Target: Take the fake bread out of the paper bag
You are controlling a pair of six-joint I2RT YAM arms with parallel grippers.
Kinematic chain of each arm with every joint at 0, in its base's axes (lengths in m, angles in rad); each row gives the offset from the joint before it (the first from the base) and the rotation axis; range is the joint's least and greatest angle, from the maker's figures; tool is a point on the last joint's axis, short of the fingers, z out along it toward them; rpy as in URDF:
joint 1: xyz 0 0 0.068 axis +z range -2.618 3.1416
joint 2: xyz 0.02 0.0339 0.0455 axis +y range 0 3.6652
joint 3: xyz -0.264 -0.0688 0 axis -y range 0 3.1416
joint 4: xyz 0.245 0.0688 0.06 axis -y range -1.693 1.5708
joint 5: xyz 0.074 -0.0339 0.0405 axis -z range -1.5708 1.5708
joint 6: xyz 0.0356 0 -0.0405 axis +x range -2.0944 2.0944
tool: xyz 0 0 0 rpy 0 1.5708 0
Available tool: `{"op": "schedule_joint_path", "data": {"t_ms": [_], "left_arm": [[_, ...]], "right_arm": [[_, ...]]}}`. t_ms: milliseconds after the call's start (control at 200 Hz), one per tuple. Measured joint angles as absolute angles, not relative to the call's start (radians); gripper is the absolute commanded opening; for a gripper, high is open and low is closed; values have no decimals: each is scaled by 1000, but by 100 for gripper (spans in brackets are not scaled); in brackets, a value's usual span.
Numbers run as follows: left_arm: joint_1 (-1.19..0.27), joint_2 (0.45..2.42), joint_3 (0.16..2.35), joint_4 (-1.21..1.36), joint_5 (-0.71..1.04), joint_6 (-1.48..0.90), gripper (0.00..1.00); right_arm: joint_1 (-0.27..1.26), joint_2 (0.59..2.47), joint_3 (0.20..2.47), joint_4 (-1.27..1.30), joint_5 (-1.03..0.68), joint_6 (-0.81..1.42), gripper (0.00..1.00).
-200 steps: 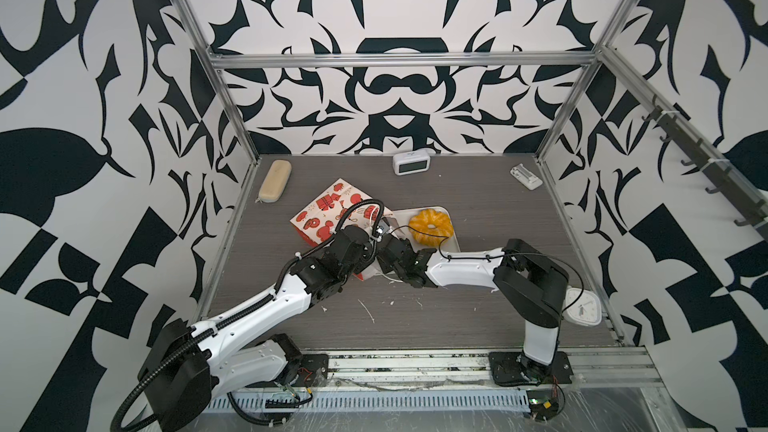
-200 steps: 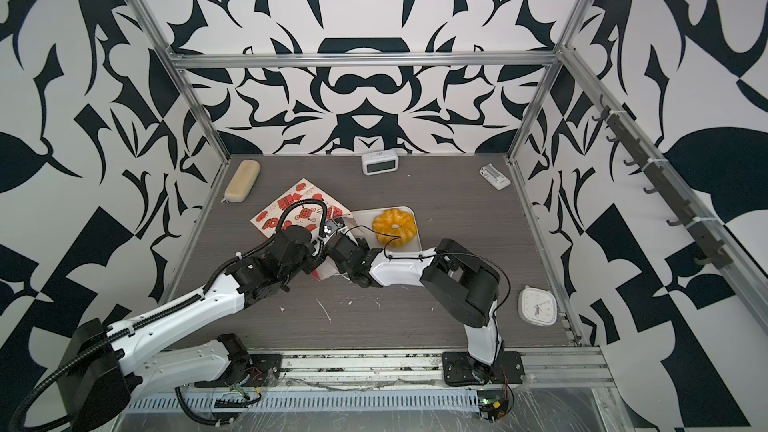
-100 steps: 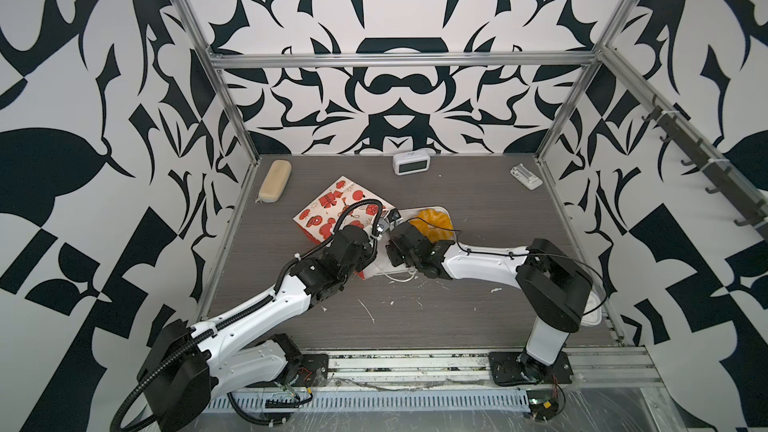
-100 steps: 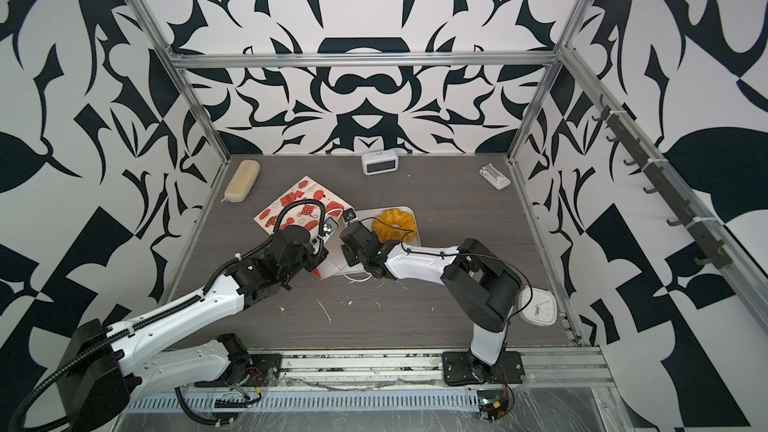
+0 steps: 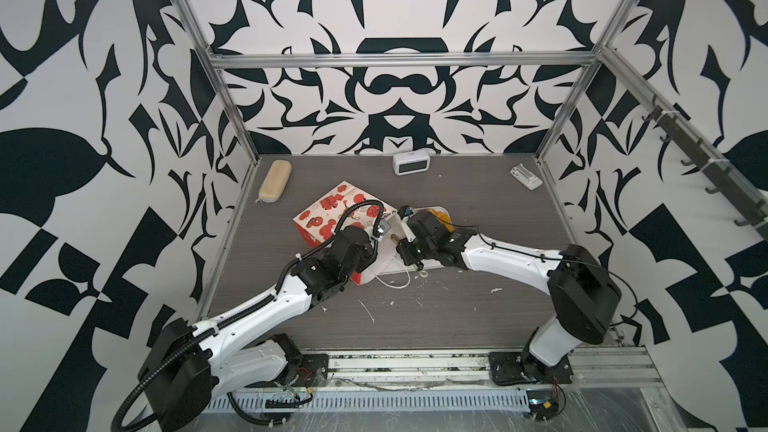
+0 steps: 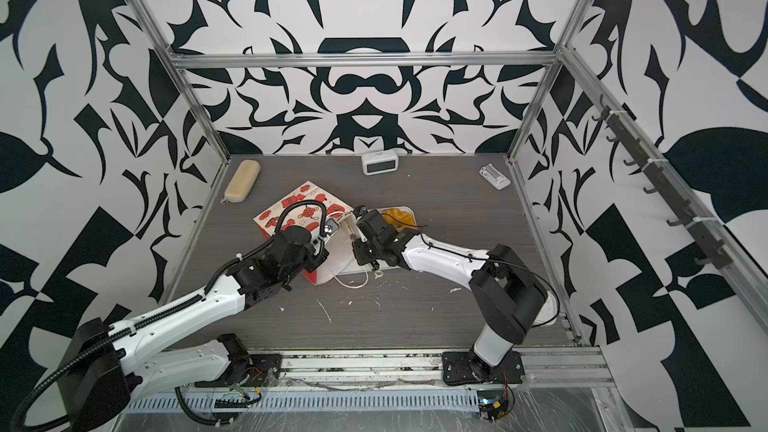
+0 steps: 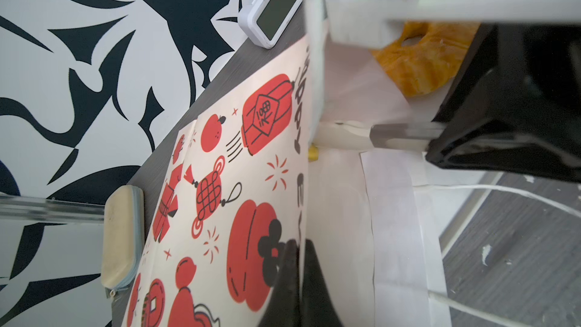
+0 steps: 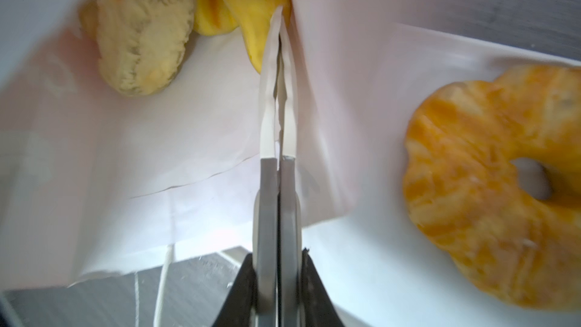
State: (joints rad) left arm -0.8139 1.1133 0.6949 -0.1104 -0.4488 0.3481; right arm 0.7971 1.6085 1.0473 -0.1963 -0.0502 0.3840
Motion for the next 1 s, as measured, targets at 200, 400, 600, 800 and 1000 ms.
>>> {"op": "schedule_joint_path", "data": {"t_ms": [200,400,600,800,1000], "left_arm": [[-815,1134,694,-113,-449,348,0],[-815,1134,694,-112,-454,342,0],[-802,1132,695,-112,-452,326,0],[-797,1132,695,-112,-446,315,0],[-796,1132,695,-112,-441,310,0]], "right_arm": [[783,1502,1044,-262,-81,391,0],[782,1425,1007,-343,-102,389,0],[782,1357,937,-419,-127,389,0],[810,1334,923,-461,-138,372,0],[920,1377,956,-505,-25,314,0]]}}
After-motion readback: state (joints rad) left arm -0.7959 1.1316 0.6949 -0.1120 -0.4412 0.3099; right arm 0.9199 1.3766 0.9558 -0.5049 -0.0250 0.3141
